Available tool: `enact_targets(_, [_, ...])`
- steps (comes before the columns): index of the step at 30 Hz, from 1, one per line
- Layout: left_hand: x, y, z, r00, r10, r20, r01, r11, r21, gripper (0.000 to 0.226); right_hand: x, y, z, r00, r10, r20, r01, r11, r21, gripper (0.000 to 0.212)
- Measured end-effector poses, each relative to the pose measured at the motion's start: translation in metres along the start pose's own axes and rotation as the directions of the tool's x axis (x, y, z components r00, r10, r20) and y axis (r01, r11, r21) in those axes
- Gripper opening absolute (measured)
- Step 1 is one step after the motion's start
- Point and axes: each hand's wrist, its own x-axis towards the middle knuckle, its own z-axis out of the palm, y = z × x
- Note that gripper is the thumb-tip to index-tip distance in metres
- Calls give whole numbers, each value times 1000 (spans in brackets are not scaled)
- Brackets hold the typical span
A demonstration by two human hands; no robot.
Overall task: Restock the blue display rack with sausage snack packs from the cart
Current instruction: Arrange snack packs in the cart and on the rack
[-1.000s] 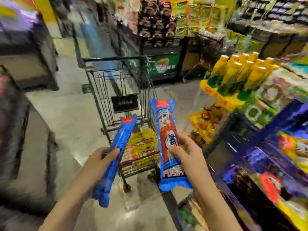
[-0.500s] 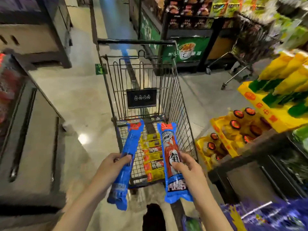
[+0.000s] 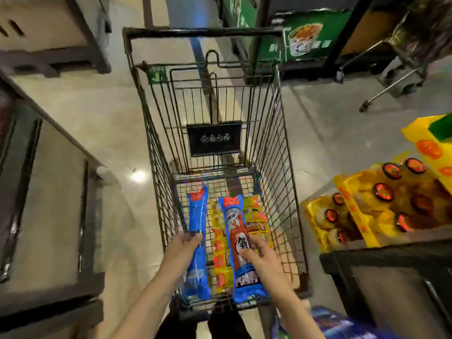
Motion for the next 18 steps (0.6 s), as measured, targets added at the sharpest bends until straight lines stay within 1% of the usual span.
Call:
enact_targets(2, [23,-18,9,998,-55,-20,56,998,31,22,18,12,11,998,61,10,-61,998,-6,28])
enact_targets(3, [34,-28,12,995,-90,-35,91,995,44,22,29,22,16,995,96,4,-96,995,-17,27])
enact_targets(5, [53,-50,20,982,-161,-95,165,985,42,21,52,43,27,988,152,30,-150,987,-61,35])
enact_targets(6, [62,-61,24,971,-193,-141,201,978,47,20,63,53,32,985,170,38,-167,983,-78,38])
enact_targets(8, [78,-81,33,944,-239,-225,265,960,90,20,82,71,41,980,195,37,-190,976,-107,33])
enact_targets(10, [93,-102,44,921,-272,-278,315,941,123,26,101,88,50,979,203,29,-196,968,-158,33])
enact_targets(11, [101,-112,48,913,-286,-290,329,938,112,27,112,99,53,979,202,35,-192,962,-194,34])
enact_targets(14, [123,-142,61,891,-325,-318,367,926,82,24,152,146,54,979,199,39,-177,931,-320,45])
enact_targets(16, [131,-154,66,867,-344,-360,386,921,50,20,160,143,62,977,210,26,-187,913,-364,55])
enact_targets(18, [140,-165,69,847,-341,-407,391,919,44,20,169,145,68,978,210,12,-187,892,-411,59])
